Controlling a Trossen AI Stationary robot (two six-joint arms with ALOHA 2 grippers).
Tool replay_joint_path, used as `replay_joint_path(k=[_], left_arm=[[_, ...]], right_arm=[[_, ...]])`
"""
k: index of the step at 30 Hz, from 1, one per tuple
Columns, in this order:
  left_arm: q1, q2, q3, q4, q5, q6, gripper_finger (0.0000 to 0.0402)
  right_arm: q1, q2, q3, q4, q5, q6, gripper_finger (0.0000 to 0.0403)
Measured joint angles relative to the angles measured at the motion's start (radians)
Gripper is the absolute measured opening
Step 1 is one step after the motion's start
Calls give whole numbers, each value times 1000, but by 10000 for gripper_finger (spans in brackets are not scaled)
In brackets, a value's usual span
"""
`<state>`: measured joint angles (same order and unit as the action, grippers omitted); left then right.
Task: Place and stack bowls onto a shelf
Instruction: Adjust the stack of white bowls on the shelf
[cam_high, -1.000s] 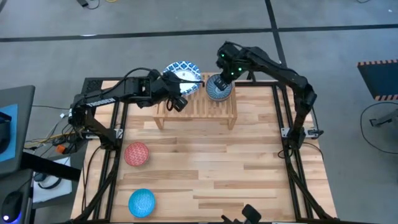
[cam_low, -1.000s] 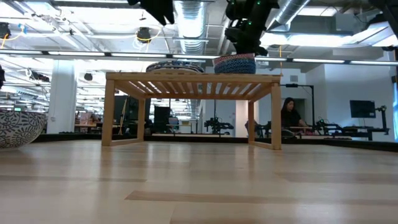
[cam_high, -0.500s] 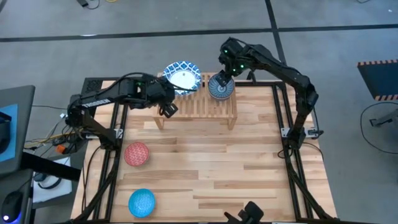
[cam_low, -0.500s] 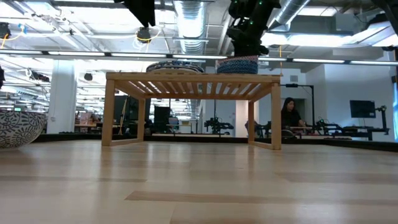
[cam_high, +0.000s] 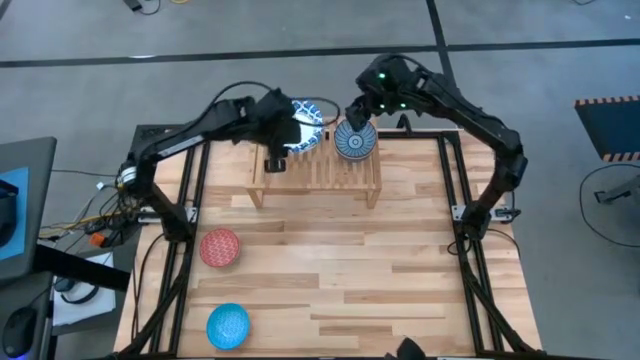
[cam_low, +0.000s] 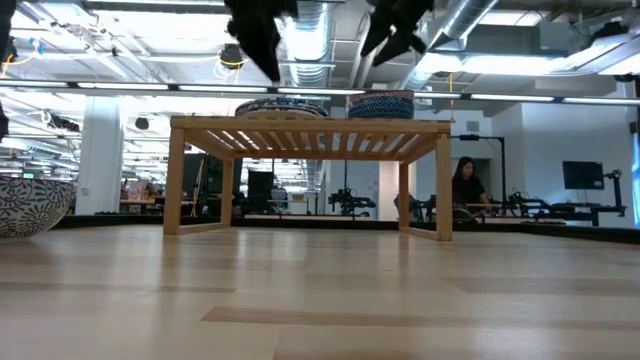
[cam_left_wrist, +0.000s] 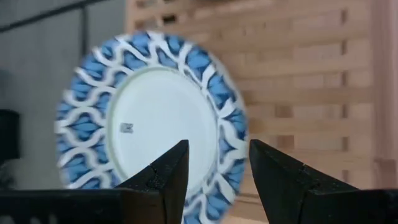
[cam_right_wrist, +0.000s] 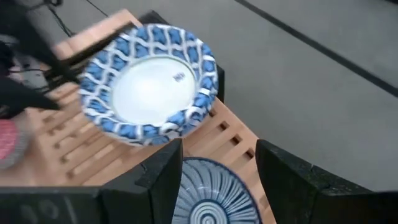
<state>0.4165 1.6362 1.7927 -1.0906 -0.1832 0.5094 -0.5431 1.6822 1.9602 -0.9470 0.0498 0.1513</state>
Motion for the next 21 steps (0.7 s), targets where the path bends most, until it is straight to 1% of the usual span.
replay_joint_path(k=[3, 5, 9, 15, 18, 21], left_arm=[[58, 52, -1, 0, 84, 26, 147], [84, 78, -1, -1, 111, 13, 140], [104, 114, -1, -62, 181, 15, 124], [88, 116, 11, -118, 198, 16, 109], [86, 117, 58, -178, 206, -6, 106], [84, 116, 123, -265, 236, -25, 103]], right_arm=[[16, -40, 0, -22, 0, 0, 227], [26, -65, 0, -40, 0, 2, 227], [41, -103, 0, -80, 4, 6, 227], [41, -135, 0, -89, 32, 6, 227], [30, -135, 0, -88, 33, 6, 227], [22, -129, 0, -86, 33, 2, 227]])
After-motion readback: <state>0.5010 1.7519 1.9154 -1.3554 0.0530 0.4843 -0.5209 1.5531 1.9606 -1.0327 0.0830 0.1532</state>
